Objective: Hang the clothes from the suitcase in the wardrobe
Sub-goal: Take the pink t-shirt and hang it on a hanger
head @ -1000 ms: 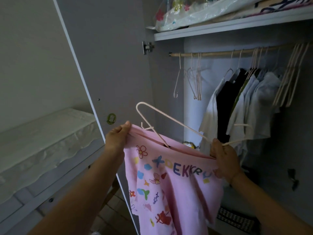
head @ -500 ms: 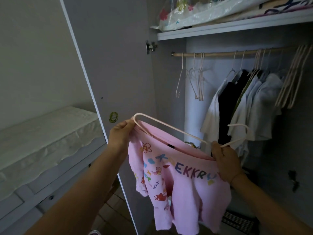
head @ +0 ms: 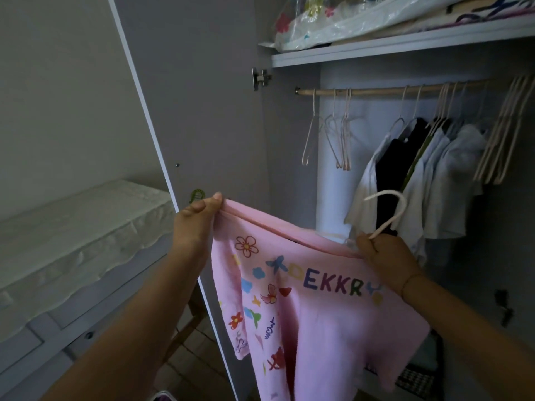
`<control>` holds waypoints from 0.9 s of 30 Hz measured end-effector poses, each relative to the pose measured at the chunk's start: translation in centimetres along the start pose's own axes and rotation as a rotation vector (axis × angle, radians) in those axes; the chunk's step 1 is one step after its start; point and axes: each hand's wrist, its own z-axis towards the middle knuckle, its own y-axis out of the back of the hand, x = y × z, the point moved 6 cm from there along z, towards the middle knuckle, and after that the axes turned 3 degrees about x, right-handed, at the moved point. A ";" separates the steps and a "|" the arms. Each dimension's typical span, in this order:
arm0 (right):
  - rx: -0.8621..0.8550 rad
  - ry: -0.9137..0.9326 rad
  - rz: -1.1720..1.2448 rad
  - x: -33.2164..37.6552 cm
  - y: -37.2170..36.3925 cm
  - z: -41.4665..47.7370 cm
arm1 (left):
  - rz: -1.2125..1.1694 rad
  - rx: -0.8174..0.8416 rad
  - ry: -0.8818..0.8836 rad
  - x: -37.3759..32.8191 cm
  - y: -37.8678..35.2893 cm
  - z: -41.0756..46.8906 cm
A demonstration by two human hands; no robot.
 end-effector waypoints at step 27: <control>0.270 0.312 0.144 8.0 1.4 3.3 | 0.709 0.417 -0.538 -0.7 -3.4 -1.7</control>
